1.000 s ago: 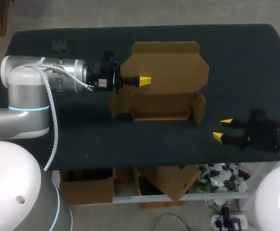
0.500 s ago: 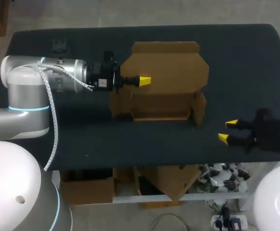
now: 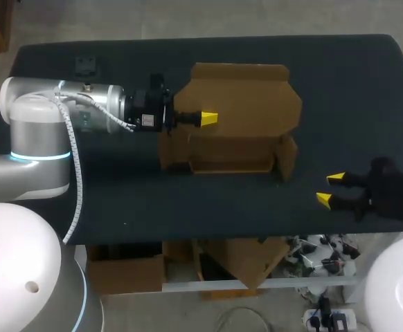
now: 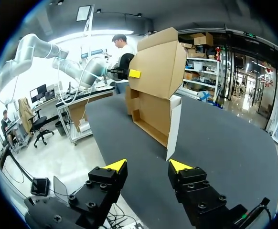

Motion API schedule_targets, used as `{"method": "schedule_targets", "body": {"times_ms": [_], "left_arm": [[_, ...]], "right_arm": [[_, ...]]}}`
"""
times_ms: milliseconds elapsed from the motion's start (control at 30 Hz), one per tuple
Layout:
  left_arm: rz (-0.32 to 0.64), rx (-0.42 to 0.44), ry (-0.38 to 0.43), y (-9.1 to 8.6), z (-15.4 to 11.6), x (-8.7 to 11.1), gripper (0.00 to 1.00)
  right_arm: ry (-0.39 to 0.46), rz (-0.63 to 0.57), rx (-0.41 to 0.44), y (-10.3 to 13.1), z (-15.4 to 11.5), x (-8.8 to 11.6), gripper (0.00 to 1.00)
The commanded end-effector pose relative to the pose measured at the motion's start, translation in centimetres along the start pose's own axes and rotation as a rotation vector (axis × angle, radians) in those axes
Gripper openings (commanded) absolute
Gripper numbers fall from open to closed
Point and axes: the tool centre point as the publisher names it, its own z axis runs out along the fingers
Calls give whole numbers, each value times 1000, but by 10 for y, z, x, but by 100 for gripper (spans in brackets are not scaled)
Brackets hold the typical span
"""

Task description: Assemble the packaging by folding the flat box into shape, placing the metal phone stand inside, and closing the box properly

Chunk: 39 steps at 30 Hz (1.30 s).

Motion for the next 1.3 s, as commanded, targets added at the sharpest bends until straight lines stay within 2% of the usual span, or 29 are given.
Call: {"method": "schedule_targets", "body": {"times_ms": [33,800,1300], "left_arm": [[-1,-7,-5,5,-2,1,0],[7,3,-6,7,-5,-1,0],[7,3,-6,7,-5,-1,0]], "right_arm": [[-2,0,3,1,-1,2,58],[-6,1,5,4,3,2,58],[-33,-3,-29,10,28,-5,60]]}}
